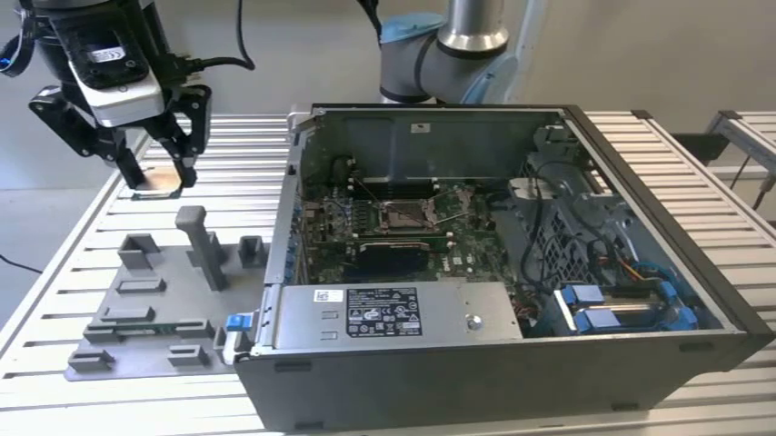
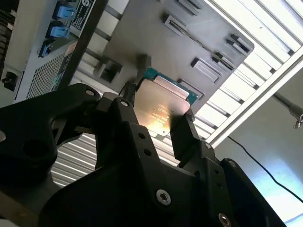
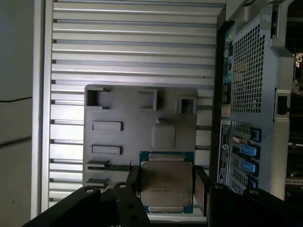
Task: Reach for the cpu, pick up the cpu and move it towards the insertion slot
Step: 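Pick up the cpu and move it towards the insertion slot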
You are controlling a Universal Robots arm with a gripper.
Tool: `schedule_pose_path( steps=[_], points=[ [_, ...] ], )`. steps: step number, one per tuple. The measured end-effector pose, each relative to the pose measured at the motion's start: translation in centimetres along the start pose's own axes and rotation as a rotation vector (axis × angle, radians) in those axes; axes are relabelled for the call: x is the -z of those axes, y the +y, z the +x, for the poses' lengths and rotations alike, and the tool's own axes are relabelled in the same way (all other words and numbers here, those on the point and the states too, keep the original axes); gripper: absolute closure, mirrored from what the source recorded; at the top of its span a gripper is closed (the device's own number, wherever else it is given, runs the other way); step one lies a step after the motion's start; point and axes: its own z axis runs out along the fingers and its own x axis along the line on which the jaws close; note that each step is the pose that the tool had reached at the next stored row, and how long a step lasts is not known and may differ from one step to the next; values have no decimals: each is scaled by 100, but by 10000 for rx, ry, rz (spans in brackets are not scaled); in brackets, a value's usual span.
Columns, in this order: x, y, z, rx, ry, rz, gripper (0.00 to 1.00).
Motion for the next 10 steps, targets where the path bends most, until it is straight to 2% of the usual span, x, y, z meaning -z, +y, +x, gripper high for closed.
schedule_pose_path(
  steps=[10],
  points=[
    [0,-2,-132,1,-1,-1,100]
  ],
)
